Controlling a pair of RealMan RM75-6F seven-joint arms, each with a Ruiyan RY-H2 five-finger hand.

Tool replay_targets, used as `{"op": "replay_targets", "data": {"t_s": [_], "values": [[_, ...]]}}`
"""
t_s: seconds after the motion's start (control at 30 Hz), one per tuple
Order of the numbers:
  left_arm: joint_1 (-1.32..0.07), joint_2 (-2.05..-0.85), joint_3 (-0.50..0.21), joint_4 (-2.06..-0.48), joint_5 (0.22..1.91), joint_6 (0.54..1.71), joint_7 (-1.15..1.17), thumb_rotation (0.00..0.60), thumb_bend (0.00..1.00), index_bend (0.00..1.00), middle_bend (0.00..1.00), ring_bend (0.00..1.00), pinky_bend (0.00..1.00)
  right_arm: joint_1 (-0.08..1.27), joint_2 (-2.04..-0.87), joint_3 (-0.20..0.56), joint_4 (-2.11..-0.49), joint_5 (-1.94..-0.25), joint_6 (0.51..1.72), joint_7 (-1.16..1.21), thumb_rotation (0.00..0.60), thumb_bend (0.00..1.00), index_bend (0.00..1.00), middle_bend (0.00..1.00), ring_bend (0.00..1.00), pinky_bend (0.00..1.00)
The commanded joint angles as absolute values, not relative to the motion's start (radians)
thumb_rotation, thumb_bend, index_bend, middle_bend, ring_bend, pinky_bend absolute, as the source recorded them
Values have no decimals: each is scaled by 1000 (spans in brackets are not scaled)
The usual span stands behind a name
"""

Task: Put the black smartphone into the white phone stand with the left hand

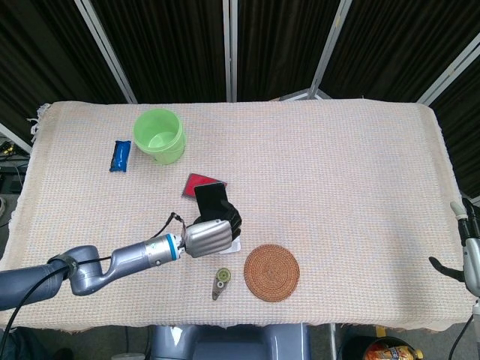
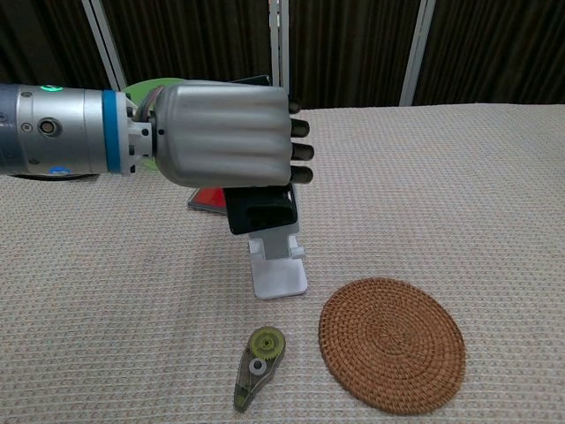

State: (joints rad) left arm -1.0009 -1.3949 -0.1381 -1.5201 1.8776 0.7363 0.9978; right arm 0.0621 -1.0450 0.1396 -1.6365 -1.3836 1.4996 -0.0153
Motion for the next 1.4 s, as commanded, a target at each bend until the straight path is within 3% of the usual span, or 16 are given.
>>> {"op": "replay_targets", "data": {"t_s": [0.03, 0.63, 1.4], "values": [[-1006, -1434, -174, -1536, 1813, 666, 1122, 600, 16, 569, 405, 465, 433, 63, -1044, 141, -1634, -1379, 1496, -12, 600, 0, 0, 0, 0, 0], [-1030, -1487, -181, -1541, 1716, 557, 1358, 600, 16, 561, 405, 465, 433, 64, -1042, 146, -1626, -1365, 1484, 1, 600, 0, 0, 0, 0, 0], [-1038, -1538, -167, -1527, 1624, 563, 1461, 600, 16, 557, 405, 465, 431, 63, -1034, 148, -1625, -1364, 1482, 22, 600, 0, 0, 0, 0, 0]]}}
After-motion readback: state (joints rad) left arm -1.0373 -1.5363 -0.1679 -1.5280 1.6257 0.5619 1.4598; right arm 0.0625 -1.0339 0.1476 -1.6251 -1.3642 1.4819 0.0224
